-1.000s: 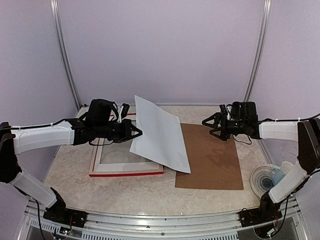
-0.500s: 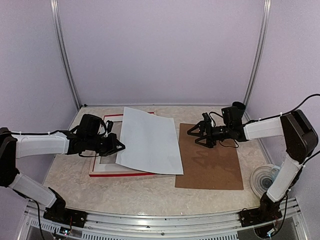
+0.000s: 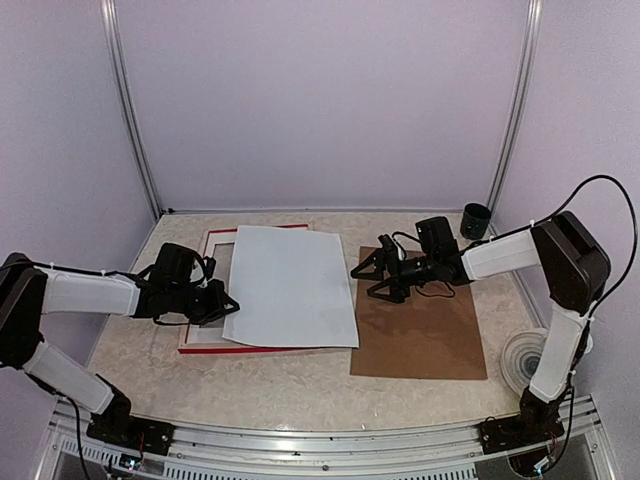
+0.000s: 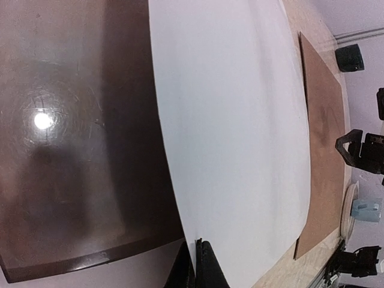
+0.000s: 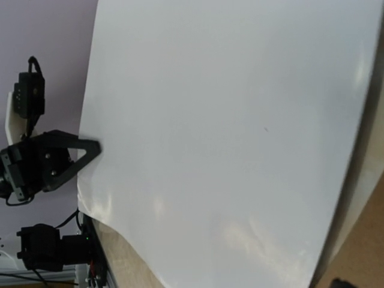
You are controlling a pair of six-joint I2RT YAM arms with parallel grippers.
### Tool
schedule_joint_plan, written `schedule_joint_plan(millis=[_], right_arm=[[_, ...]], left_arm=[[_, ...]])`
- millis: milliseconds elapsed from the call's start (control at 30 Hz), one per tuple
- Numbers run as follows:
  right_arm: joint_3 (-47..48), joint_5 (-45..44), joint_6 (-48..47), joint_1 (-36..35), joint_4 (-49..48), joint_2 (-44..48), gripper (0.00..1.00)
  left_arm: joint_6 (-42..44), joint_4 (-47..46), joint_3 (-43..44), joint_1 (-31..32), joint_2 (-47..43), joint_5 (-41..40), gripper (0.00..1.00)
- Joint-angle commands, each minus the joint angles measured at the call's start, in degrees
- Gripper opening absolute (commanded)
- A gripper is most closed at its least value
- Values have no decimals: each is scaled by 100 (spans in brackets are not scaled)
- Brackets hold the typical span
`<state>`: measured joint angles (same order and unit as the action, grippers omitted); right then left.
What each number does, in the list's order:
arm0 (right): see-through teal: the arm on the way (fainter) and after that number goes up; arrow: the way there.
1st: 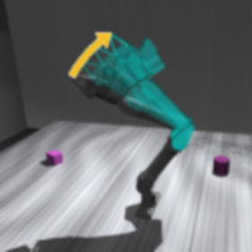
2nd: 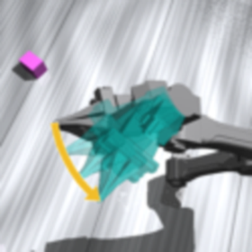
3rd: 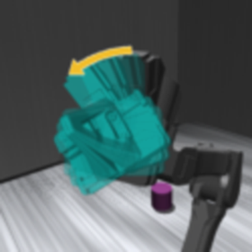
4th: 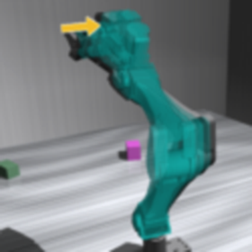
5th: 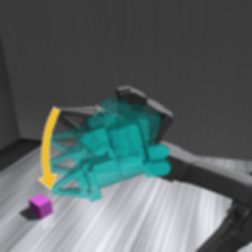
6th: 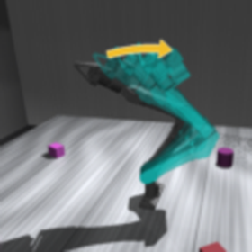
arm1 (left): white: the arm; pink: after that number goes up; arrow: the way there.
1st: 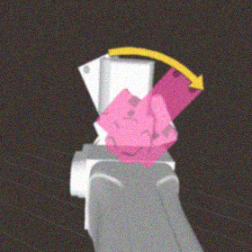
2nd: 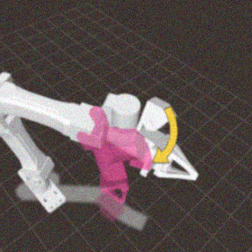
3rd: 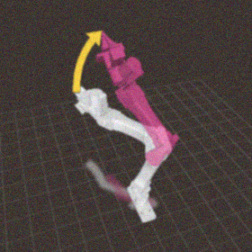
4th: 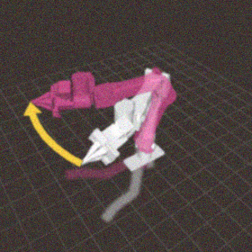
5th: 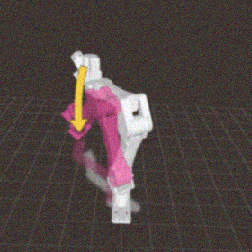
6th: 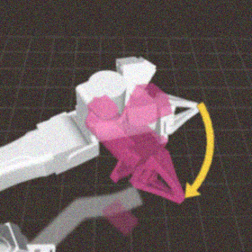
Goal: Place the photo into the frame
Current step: Pass from the left arm to the right
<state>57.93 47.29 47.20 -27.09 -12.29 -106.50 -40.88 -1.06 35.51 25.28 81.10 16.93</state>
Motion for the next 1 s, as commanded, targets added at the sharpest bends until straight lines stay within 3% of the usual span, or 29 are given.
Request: schedule_joint_plan(millis=[0,500,967], right_arm=[[142,-36,217,-156,66,-244,99],[699,-313,285,-455,502,-814,99],[998,182,656,-472,-386,-1351,85]], left_arm=[[38,-296,-161,-87,195,-141,1],[156,-570,-281,-294,650,-100,2],[256,-537,-237,-295,697,-267,3]])
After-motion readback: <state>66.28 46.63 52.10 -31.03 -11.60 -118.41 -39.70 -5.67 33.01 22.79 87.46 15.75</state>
